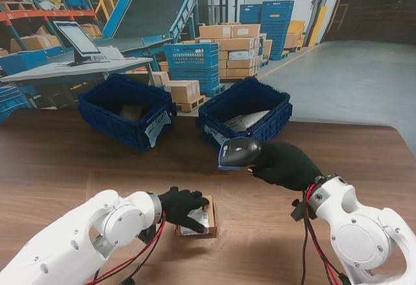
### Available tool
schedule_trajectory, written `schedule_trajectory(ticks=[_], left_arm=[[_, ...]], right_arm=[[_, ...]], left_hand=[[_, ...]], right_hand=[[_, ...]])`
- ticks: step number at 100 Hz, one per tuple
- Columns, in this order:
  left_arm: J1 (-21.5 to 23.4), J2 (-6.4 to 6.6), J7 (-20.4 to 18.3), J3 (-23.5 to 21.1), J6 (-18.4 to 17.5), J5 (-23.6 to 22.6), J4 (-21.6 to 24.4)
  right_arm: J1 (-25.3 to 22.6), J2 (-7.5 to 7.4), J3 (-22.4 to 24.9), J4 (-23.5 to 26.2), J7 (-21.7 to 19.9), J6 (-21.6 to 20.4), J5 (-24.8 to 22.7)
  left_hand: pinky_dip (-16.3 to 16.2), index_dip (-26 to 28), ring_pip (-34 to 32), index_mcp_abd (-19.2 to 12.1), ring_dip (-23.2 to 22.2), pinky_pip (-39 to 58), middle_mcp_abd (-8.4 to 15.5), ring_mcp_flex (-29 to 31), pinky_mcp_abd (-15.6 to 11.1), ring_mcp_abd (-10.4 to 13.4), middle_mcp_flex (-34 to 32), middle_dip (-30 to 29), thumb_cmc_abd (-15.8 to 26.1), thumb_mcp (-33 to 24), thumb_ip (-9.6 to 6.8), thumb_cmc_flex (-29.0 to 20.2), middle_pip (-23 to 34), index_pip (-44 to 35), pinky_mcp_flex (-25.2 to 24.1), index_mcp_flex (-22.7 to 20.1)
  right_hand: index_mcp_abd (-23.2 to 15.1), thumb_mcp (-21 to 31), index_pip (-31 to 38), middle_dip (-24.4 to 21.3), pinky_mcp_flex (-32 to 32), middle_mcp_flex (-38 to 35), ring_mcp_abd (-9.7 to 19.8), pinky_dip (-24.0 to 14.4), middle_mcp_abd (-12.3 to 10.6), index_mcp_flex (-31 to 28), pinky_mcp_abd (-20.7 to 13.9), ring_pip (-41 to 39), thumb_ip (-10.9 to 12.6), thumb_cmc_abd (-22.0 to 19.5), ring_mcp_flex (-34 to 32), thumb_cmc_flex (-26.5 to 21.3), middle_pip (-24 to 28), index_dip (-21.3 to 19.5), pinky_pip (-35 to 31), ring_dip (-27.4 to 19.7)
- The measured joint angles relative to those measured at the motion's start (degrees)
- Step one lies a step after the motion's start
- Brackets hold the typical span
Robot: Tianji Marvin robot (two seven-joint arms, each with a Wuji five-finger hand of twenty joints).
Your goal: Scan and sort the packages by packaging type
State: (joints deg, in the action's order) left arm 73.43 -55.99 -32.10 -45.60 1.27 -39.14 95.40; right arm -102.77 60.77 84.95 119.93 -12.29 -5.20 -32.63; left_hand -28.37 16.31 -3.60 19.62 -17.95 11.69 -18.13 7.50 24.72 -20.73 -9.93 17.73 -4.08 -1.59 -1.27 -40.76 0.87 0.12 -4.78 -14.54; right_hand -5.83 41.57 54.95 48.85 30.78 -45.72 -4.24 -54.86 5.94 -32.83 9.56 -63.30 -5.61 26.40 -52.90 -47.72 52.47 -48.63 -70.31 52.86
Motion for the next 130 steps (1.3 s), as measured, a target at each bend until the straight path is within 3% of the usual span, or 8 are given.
schedule_trajectory(ticks=[12, 48, 61, 70, 84, 94, 104, 130], left_arm=[[-2.73, -0.07, 0.38, 2.53, 0.90, 2.45, -1.68], [-8.54, -1.13, 3.03, 8.52, 2.14, 2.80, -6.20], [-11.47, -1.43, 3.81, 11.57, 3.16, 5.31, -8.21], [-11.39, -1.97, 3.69, 10.52, 3.55, 7.23, -9.08], [-9.04, -2.13, 4.13, 8.22, 3.47, 1.38, -8.13], [-7.20, -2.04, 4.16, 6.35, 3.63, 1.73, -6.88], [-4.87, -1.89, 4.08, 4.03, 3.95, 0.18, -4.84], [-0.32, -1.38, 2.74, -0.25, 5.69, -3.21, 1.79]], right_arm=[[-0.26, 0.02, 0.16, 0.00, 0.07, -0.09, 0.05], [-0.92, 0.05, 0.80, 0.02, -0.08, -0.34, 1.03], [-1.13, 0.05, 0.97, 0.01, -0.11, -0.39, 1.28], [-1.24, 0.05, 1.00, -0.02, -0.11, -0.40, 1.37], [-1.29, 0.05, 1.05, -0.26, -0.26, -0.49, 1.63], [-1.22, 0.05, 0.98, -0.61, -0.19, -0.49, 1.95], [-1.15, 0.05, 0.88, -0.81, -0.17, -0.48, 2.03], [-1.14, 0.05, 0.74, -0.83, -0.20, -0.49, 1.86]], left_hand=[[0.00, -0.27, 0.00, 0.00, 0.00, -0.02, -0.02, 0.00, -0.04, 0.00, 0.11, -0.01, 0.00, 0.00, 0.00, 0.00, -1.36, 0.19, 0.00, 0.27], [0.01, -1.12, 0.00, -0.07, 0.00, -0.10, 0.00, 0.00, -0.06, 0.00, 2.71, -0.24, -2.02, 0.00, 0.00, 0.00, -2.02, 3.62, 0.00, 3.19], [0.01, -1.66, 0.00, 0.66, 0.02, -0.10, -1.45, 0.00, -0.08, 0.00, 3.66, -0.29, -2.60, 0.00, 0.00, 0.00, -2.85, 5.10, 0.00, 5.24], [0.01, -1.70, 0.00, 0.54, 0.02, -0.10, -1.10, 0.00, -0.12, 0.00, 3.61, -0.30, -2.60, 0.00, 0.00, 0.00, -2.67, 4.23, 0.00, 5.19], [0.01, -2.60, 0.00, 0.46, 0.03, -0.10, -1.04, 0.00, -0.21, 0.00, 2.97, -0.30, -2.60, 0.00, 0.00, -0.01, -1.82, 4.37, 0.00, 4.95], [0.01, -2.52, 0.00, 0.64, 0.03, -0.10, -1.59, 0.00, -0.22, 0.00, 1.01, -0.30, -2.60, 0.00, 0.00, -0.02, -0.63, 2.88, 0.00, 2.75], [0.01, -1.69, 0.00, 1.51, 0.03, -0.10, -0.54, 0.00, -0.23, 0.00, 0.28, -0.19, -2.60, 0.00, 0.00, -0.02, 0.24, 0.10, 0.12, -0.32], [0.01, -1.02, 0.00, 2.12, 0.03, -0.10, -0.54, 0.24, -0.23, 0.00, -1.95, 0.13, -2.60, -0.01, 0.00, -0.04, 1.40, -0.91, 0.65, -1.19]], right_hand=[[0.00, 0.00, -0.01, 0.01, 0.00, 0.00, 0.00, 0.00, 0.00, -0.01, 0.00, 0.00, 0.00, 0.00, 0.00, 0.00, 0.00, 0.00, 0.00, 0.00], [-0.03, 0.00, -0.09, 0.01, 0.00, 0.00, 0.00, 0.00, 0.00, -0.02, 0.08, 0.00, 0.00, 0.00, 0.00, -0.39, 0.00, 0.00, 0.00, 0.00], [-0.03, 0.00, -0.09, 0.02, -0.03, 0.00, 0.00, 0.00, 0.00, -0.02, 0.11, 0.00, 0.00, 0.00, 0.00, -0.39, 0.00, 0.00, 0.00, 0.00], [-0.03, 0.00, -0.09, 0.02, -0.04, 0.00, 0.00, 0.00, 0.00, -0.02, 0.12, 0.00, 0.00, 0.00, 0.00, -0.39, 0.00, 0.00, 0.00, 0.00], [-0.03, 0.00, -0.09, 0.02, -0.06, 0.00, 0.00, 0.00, 0.00, -0.03, 0.13, 0.00, 0.00, 0.00, 0.00, -0.39, 0.00, 0.00, 0.00, 0.00], [-0.03, 0.00, -0.09, 0.02, -0.07, 0.00, 0.00, 0.00, 0.00, -0.03, 0.13, 0.00, 0.00, 0.00, 0.00, -0.39, 0.00, 0.00, 0.00, 0.00], [-0.03, 0.00, -0.09, 0.03, -0.07, 0.00, 0.00, 0.00, 0.00, -0.03, 0.13, 0.00, 0.00, 0.00, 0.00, -0.40, 0.00, 0.00, 0.00, 0.00], [-0.03, 0.00, -0.09, 0.04, -0.08, 0.00, 0.00, -0.01, 0.00, -0.03, 0.19, 0.00, 0.00, 0.00, 0.00, -0.40, 0.00, 0.00, 0.00, 0.00]])
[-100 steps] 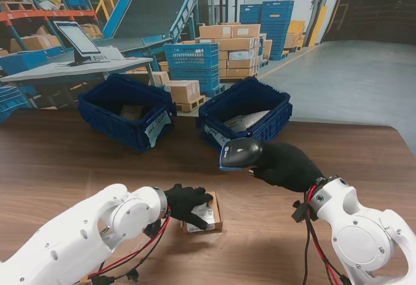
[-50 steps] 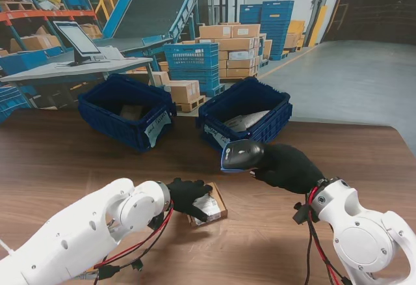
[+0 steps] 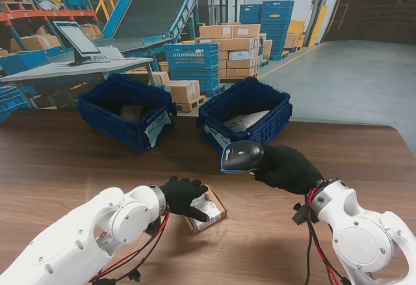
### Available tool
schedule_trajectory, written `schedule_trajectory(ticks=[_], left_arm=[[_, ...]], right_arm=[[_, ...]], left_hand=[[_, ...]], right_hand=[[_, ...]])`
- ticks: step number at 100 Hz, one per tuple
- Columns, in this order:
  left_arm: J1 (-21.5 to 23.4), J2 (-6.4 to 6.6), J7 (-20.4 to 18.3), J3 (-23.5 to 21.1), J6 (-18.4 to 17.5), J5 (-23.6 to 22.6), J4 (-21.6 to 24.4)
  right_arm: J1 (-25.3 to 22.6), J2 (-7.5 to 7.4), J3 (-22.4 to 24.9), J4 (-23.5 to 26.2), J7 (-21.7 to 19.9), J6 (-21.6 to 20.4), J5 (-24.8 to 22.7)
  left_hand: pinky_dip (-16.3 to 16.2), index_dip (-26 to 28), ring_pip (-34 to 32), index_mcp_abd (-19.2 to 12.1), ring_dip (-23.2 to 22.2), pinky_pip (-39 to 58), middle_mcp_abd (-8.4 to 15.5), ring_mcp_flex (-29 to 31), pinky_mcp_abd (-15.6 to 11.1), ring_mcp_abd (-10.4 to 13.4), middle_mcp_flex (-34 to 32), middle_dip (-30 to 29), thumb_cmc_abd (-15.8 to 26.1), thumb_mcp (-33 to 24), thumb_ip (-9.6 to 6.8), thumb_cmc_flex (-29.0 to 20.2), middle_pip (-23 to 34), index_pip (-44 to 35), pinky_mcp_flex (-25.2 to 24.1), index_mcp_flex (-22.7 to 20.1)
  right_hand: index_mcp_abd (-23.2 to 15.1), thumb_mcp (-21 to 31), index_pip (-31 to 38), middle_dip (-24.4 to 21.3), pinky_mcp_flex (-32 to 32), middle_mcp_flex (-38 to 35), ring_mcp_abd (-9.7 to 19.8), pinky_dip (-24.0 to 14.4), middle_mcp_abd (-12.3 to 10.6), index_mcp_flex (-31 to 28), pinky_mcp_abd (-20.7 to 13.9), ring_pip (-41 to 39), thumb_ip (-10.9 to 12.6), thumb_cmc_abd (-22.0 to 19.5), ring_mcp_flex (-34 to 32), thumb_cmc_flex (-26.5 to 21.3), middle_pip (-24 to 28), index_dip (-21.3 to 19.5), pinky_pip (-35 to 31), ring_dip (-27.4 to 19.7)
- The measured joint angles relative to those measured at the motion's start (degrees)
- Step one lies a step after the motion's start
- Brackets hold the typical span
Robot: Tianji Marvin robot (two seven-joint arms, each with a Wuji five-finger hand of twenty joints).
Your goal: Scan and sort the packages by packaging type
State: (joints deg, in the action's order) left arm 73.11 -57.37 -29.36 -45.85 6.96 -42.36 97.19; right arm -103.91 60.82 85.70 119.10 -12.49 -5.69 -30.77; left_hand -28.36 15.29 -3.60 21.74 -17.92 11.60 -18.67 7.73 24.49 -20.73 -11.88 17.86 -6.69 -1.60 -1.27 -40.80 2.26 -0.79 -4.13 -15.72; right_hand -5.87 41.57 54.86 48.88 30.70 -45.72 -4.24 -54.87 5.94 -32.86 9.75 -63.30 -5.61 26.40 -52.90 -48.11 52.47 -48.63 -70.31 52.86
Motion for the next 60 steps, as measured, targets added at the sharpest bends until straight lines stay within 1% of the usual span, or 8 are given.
schedule_trajectory(ticks=[12, 17, 19, 29, 41, 54, 55, 60], left_arm=[[1.78, 0.02, -0.40, -1.97, -0.11, -1.99, 2.39], [2.32, 0.06, -0.48, -2.43, -0.39, -1.97, 2.93], [2.48, 0.08, -0.50, -2.56, -0.57, -1.89, 3.04], [2.72, 0.34, -1.07, -2.53, -1.95, -0.92, 3.10], [1.43, 0.80, -1.46, -0.33, -2.79, 0.07, 2.02], [-0.45, 0.72, -0.96, 2.02, -2.53, 0.52, -0.51], [-0.60, 0.72, -0.91, 2.19, -2.49, 0.52, -0.70], [-1.26, 0.69, -0.62, 2.87, -2.32, 0.50, -1.50]], right_arm=[[0.00, 0.00, -0.07, 0.08, 0.17, -0.06, -0.11], [0.01, 0.01, -0.11, 0.08, 0.27, -0.09, -0.19], [0.02, 0.01, -0.12, 0.08, 0.30, -0.11, -0.21], [0.04, 0.02, -0.19, 0.08, 0.52, -0.19, -0.25], [0.05, 0.04, -0.23, 0.05, 0.61, -0.37, -0.24], [-0.01, 0.04, -0.15, -0.05, 0.46, -0.60, 0.04], [-0.02, 0.04, -0.13, -0.05, 0.44, -0.61, 0.06], [-0.06, 0.04, -0.01, -0.10, 0.28, -0.61, 0.25]], left_hand=[[0.00, 0.14, 0.00, 0.24, 0.00, 0.00, 0.00, 0.59, 0.00, 0.00, -2.06, 0.04, 0.00, 0.00, 0.00, 0.00, 0.00, -0.63, 0.23, -2.07], [0.00, 0.14, 0.00, 0.28, 0.00, 0.01, 0.00, 0.68, 0.00, 0.00, -2.06, 0.17, 0.00, 0.00, 0.00, 0.00, 0.00, -0.64, 0.73, -2.82], [0.00, 0.14, -0.21, 0.28, 0.00, 0.02, 0.00, 1.90, 0.00, 0.00, -2.76, 0.31, 0.00, 0.00, 0.00, 0.00, 0.00, -0.69, 0.79, -2.89], [0.00, 0.17, -1.27, 0.29, 0.00, 0.50, -0.01, 2.06, 0.00, 0.00, -3.81, 0.48, 0.00, 0.00, 0.00, 0.00, 0.06, -0.74, 1.43, -3.48], [0.00, 0.16, -1.27, 0.29, 0.00, 0.50, -0.01, 2.07, 0.00, 0.00, -3.81, 0.50, 0.00, 0.00, 0.00, -0.01, 0.06, -0.74, 1.49, -3.48], [0.00, 0.16, -1.28, 0.29, 0.00, 0.52, -0.01, 2.07, -0.01, 0.00, -3.81, 0.51, 0.00, 0.00, 0.00, -0.01, 0.06, -0.74, 1.50, -3.48], [0.00, 0.17, -1.28, 0.29, 0.00, 0.52, -0.01, 2.07, -0.01, 0.00, -3.81, 0.51, 0.00, 0.00, 0.00, -0.01, -0.82, -0.74, 1.50, -3.48], [0.00, 0.04, -0.86, 0.29, 0.00, 0.53, 0.08, 1.94, -0.01, 0.00, -2.80, 0.51, 0.00, 0.00, 0.00, -0.01, -1.12, -0.64, 1.50, -3.48]], right_hand=[[0.00, 0.00, 0.00, 0.00, 0.00, 0.00, 0.00, 0.00, 0.00, 0.00, 0.00, 0.00, 0.00, 0.00, 0.00, -0.01, 0.00, 0.00, 0.00, 0.00], [0.00, 0.00, 0.00, 0.00, -0.01, 0.00, 0.00, 0.00, 0.00, 0.00, 0.00, 0.00, 0.00, 0.00, 0.00, -0.01, 0.00, 0.00, 0.00, 0.00], [0.00, 0.00, 0.00, 0.00, -0.01, 0.00, 0.00, 0.00, 0.00, 0.00, 0.00, 0.00, 0.00, 0.00, 0.00, -0.01, 0.00, 0.00, 0.00, 0.00], [0.00, 0.00, 0.00, 0.00, -0.01, -0.01, 0.00, 0.00, 0.00, 0.00, 0.00, 0.00, 0.00, 0.00, 0.00, -0.01, 0.00, 0.00, 0.00, 0.00], [0.00, 0.00, 0.00, 0.02, -0.01, -0.01, 0.00, 0.00, 0.00, 0.00, 0.03, 0.00, 0.00, 0.00, 0.00, -0.01, 0.00, 0.00, 0.00, 0.00], [0.00, 0.00, 0.00, 0.02, -0.01, -0.01, 0.00, 0.00, 0.00, 0.00, 0.13, 0.00, 0.00, 0.00, 0.00, -0.01, 0.00, 0.00, 0.00, 0.00], [0.00, 0.00, 0.00, 0.02, -0.01, -0.01, 0.00, 0.00, 0.00, 0.00, 0.13, 0.00, 0.00, 0.00, 0.00, -0.01, 0.00, 0.00, 0.00, 0.00], [0.00, 0.00, 0.00, 0.02, -0.03, -0.01, 0.00, 0.00, 0.00, 0.00, 0.13, 0.00, 0.00, 0.00, 0.00, -0.01, 0.00, 0.00, 0.00, 0.00]])
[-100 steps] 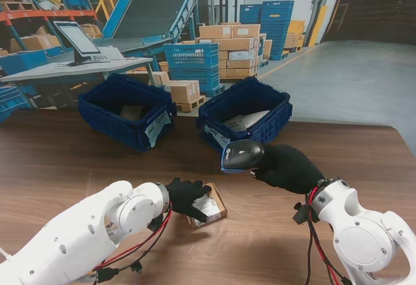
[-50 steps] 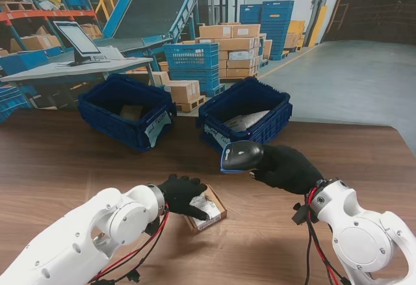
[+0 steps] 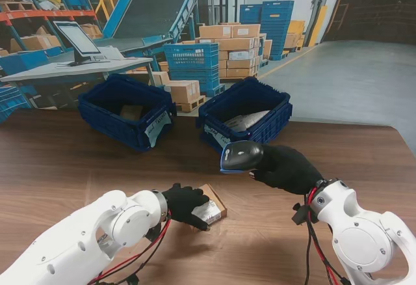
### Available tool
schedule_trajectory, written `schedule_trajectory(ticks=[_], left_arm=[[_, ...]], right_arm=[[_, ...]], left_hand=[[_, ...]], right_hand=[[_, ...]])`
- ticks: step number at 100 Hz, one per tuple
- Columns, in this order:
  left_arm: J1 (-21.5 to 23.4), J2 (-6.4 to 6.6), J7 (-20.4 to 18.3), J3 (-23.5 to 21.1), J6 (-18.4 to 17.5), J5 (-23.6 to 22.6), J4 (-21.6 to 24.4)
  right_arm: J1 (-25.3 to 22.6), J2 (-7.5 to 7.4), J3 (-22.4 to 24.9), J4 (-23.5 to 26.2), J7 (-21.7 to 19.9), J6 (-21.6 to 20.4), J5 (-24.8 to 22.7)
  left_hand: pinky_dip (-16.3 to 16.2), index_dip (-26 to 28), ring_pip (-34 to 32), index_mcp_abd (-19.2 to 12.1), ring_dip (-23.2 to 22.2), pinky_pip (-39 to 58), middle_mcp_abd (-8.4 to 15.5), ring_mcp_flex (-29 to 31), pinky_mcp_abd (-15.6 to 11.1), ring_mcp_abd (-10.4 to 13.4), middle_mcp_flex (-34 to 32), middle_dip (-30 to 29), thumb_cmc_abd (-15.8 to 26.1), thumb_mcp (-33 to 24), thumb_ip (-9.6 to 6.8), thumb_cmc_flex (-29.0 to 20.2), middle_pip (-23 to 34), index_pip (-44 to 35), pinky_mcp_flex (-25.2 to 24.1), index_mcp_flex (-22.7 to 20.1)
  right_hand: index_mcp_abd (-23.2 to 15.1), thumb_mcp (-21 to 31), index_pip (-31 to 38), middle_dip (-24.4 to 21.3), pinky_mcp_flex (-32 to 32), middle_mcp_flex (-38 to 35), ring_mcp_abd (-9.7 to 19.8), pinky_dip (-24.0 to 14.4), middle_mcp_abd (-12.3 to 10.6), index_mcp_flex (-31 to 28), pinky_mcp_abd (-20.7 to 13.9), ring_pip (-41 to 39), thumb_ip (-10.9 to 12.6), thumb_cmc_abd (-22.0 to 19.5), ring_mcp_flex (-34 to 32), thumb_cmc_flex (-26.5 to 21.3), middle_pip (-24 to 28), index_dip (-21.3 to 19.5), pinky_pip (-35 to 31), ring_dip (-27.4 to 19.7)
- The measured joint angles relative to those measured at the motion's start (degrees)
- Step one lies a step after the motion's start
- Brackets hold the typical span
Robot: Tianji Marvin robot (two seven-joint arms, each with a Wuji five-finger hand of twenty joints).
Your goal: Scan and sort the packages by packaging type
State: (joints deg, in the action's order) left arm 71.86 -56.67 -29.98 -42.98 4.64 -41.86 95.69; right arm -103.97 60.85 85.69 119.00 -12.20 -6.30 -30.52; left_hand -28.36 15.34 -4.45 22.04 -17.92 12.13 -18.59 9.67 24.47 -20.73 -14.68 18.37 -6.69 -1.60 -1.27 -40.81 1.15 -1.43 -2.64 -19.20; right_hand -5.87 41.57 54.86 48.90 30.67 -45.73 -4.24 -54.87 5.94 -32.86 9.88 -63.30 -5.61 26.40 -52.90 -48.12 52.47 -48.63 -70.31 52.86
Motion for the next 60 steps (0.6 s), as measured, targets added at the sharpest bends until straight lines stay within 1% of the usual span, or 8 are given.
schedule_trajectory(ticks=[13, 23, 27, 31, 38, 49, 60], left_arm=[[-0.74, -0.27, 1.26, 0.60, 1.10, -0.52, -0.97], [-1.58, -0.36, 1.78, 1.58, 1.37, -0.50, -1.79], [-2.28, -0.40, 2.05, 2.31, 1.37, -0.03, -2.40], [-3.02, -0.47, 2.33, 2.93, 1.44, 0.96, -3.04], [-3.90, -0.70, 2.75, 3.28, 1.58, 3.02, -4.00], [-3.80, -1.02, 3.05, 2.80, 1.54, 3.16, -4.41], [-1.77, -1.31, 3.50, 0.45, 1.02, 1.32, -3.85]], right_arm=[[-0.03, 0.00, 0.14, -0.38, -0.37, -0.16, 0.52], [-0.02, 0.00, 0.14, -0.78, -0.42, -0.34, 0.68], [0.00, 0.00, 0.13, -0.92, -0.43, -0.38, 0.69], [0.02, -0.01, 0.11, -1.03, -0.45, -0.42, 0.70], [0.04, -0.01, 0.11, -1.16, -0.50, -0.45, 0.77], [0.02, -0.01, 0.26, -1.22, -0.91, -0.44, 0.96], [0.01, -0.02, 0.39, -1.36, -1.11, -0.38, 1.10]], left_hand=[[0.01, 0.07, 0.00, 0.00, 0.00, 0.01, 0.01, -0.08, 0.00, 0.00, 0.02, 0.00, 0.00, 0.00, 0.00, 0.00, 0.00, 0.02, -0.06, 0.07], [0.02, 0.07, 0.13, 0.09, 0.00, 0.04, 0.01, -0.47, 0.00, 0.00, 1.27, 0.00, 0.00, 0.00, 0.00, 0.00, -0.18, 0.83, -0.11, 1.15], [0.03, 0.07, 0.53, 0.19, 0.00, 0.05, 0.01, -1.02, 0.00, -0.11, 2.02, 0.00, 0.00, 0.00, 0.00, 0.00, -0.86, 0.86, -0.18, 2.29], [0.03, 0.07, 0.57, 0.29, 0.00, 0.06, -0.16, -1.03, 0.00, -0.55, 2.03, 0.00, 0.01, 0.00, 0.00, 0.00, -1.04, 0.88, -0.29, 2.29], [0.05, 0.07, 0.83, 0.31, 0.00, 0.06, -0.18, -1.04, 0.00, -0.60, 2.03, 0.00, 0.01, 0.00, 0.00, 0.00, -1.04, 0.88, -0.53, 2.11], [0.06, 0.07, 0.84, 0.31, 0.00, 0.06, 0.13, -0.61, 0.00, -0.60, 2.04, 0.00, 0.01, 0.00, 0.00, 0.00, -0.90, 0.88, -0.55, 1.67], [0.06, 0.16, 0.84, 0.31, 0.00, 0.07, 0.15, -0.21, 0.00, -0.60, 1.05, 0.00, 0.01, 0.00, 0.00, 0.00, 0.07, 0.10, -0.55, 1.23]], right_hand=[[0.00, 0.00, 0.00, 0.00, 0.00, 0.00, 0.00, 0.00, 0.00, 0.00, 0.01, 0.00, 0.00, 0.00, 0.00, 0.00, 0.00, 0.00, 0.00, 0.00], [0.00, 0.00, 0.00, 0.00, 0.00, 0.00, 0.00, 0.00, 0.00, 0.00, 0.01, 0.00, 0.00, 0.00, 0.00, 0.00, 0.00, 0.00, 0.00, 0.00], [0.00, 0.00, 0.00, 0.00, 0.00, 0.00, 0.00, 0.00, 0.00, 0.00, 0.01, 0.00, 0.00, 0.00, 0.00, 0.00, 0.00, 0.00, 0.00, 0.00], [0.00, 0.00, 0.00, 0.00, 0.00, 0.00, 0.00, -0.01, 0.00, 0.00, 0.01, 0.00, 0.00, 0.00, 0.00, 0.00, 0.00, 0.00, 0.00, 0.00], [0.00, 0.00, 0.00, 0.00, 0.00, 0.00, 0.00, -0.01, 0.00, 0.00, 0.01, 0.00, 0.00, 0.00, 0.00, 0.00, 0.00, 0.00, 0.00, 0.00], [0.00, 0.00, 0.00, 0.00, 0.00, 0.00, 0.00, -0.01, 0.00, 0.00, 0.01, 0.00, 0.00, 0.00, 0.00, 0.00, 0.00, 0.00, 0.00, 0.00], [0.00, 0.00, -0.01, 0.01, 0.00, 0.00, 0.00, 0.00, 0.00, 0.00, 0.02, 0.00, 0.00, 0.00, 0.00, -0.01, 0.00, 0.00, 0.00, 0.00]])
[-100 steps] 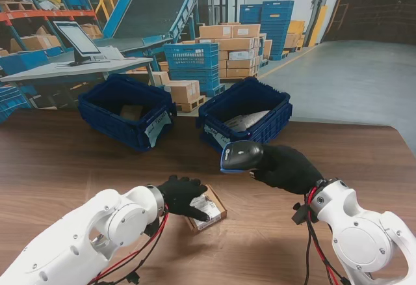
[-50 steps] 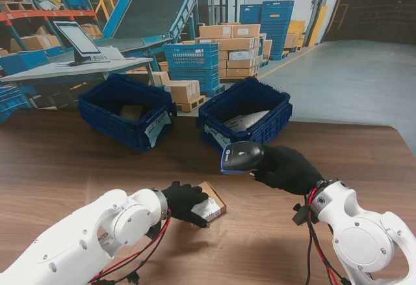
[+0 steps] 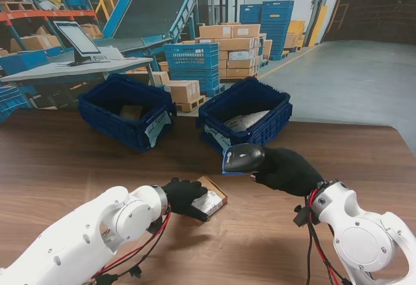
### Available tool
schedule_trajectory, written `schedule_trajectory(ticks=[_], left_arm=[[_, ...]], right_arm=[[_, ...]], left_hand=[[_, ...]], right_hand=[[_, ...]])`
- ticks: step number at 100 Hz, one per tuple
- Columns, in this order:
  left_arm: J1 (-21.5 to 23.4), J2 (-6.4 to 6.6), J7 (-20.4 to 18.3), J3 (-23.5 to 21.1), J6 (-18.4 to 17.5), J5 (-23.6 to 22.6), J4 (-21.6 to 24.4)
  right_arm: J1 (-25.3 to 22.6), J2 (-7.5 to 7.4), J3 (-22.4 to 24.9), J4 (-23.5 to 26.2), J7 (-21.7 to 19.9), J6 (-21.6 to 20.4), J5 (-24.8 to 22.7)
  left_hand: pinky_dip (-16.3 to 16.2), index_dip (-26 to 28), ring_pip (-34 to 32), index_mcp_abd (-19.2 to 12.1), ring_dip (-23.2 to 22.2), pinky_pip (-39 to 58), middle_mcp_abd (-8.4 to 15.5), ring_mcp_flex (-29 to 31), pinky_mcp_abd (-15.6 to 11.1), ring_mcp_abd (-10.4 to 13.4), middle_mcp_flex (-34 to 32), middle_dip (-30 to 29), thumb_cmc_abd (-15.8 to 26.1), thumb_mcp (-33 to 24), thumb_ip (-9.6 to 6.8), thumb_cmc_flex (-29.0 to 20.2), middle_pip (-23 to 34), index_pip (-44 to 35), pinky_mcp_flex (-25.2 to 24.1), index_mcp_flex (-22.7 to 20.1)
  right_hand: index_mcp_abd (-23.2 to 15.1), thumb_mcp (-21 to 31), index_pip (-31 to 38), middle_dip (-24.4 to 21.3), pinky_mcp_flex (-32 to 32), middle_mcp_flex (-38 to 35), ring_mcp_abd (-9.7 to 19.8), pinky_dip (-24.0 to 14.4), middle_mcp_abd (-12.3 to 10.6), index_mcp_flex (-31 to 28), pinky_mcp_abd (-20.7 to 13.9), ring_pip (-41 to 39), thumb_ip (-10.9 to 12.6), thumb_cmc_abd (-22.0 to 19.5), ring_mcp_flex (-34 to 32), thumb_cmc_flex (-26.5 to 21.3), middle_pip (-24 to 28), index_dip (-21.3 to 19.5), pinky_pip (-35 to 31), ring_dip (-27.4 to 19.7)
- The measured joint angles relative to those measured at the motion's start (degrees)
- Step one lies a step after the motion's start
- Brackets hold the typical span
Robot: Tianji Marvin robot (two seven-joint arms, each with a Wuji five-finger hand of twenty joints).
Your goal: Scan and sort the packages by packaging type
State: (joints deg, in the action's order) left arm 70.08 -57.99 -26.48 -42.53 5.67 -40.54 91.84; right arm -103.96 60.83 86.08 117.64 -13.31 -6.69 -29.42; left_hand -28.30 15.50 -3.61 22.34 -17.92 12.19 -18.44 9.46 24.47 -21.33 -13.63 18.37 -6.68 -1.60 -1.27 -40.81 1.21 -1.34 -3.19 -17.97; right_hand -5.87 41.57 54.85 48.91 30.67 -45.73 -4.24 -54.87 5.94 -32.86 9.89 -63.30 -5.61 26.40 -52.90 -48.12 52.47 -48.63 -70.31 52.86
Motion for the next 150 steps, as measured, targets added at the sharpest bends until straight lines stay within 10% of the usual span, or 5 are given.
schedule_trajectory(ticks=[37, 75, 150], left_arm=[[5.42, -0.13, 2.82, -5.61, -1.37, -7.96, 5.49], [2.21, -0.27, 8.91, -5.93, -15.15, -18.60, -0.15], [-6.84, 0.61, 10.01, 0.10, -26.85, -14.66, -9.48]], right_arm=[[0.22, -0.01, -0.44, -0.36, 0.29, -0.01, -0.22], [0.12, 0.00, -0.25, -0.22, 0.21, 0.07, -0.06], [2.67, -0.10, -1.07, -2.60, -1.25, 0.30, 1.50]], left_hand=[[0.01, 0.63, -0.63, -0.85, -0.01, 1.21, 0.00, 0.29, 0.00, 0.00, -1.50, 0.71, -0.03, 0.00, 0.00, -0.02, 1.79, -0.72, 0.57, -1.12], [0.72, -0.17, -0.49, -1.33, 0.58, 1.28, 0.77, -0.56, -0.10, 0.85, 5.33, 0.60, -1.80, -0.01, 0.00, 0.09, 0.21, 2.10, -0.15, 7.54], [1.96, -5.17, 0.04, -1.35, 2.13, 1.29, 1.21, -3.44, -0.60, 1.46, 5.78, -0.94, -2.83, -1.32, -0.03, 1.84, 0.19, 2.16, -0.26, 7.54]], right_hand=[[0.00, 0.00, 0.00, 0.01, 0.00, 0.00, 0.00, -0.01, 0.00, 0.00, 0.00, 0.00, 0.00, 0.00, 0.00, 0.00, 0.00, 0.00, 0.00, 0.00], [0.00, 0.00, 0.00, 0.03, 0.00, 0.00, 0.00, -0.02, 0.00, 0.00, 0.03, 0.02, 0.00, 0.00, 0.00, 0.00, 0.00, 0.00, 0.00, 0.00], [0.00, 0.00, 0.00, 0.05, 0.00, 0.00, 0.00, -0.04, 0.00, 0.00, 0.04, 0.02, 0.00, 0.00, 0.00, 0.00, 0.00, -0.01, 0.00, 0.00]])
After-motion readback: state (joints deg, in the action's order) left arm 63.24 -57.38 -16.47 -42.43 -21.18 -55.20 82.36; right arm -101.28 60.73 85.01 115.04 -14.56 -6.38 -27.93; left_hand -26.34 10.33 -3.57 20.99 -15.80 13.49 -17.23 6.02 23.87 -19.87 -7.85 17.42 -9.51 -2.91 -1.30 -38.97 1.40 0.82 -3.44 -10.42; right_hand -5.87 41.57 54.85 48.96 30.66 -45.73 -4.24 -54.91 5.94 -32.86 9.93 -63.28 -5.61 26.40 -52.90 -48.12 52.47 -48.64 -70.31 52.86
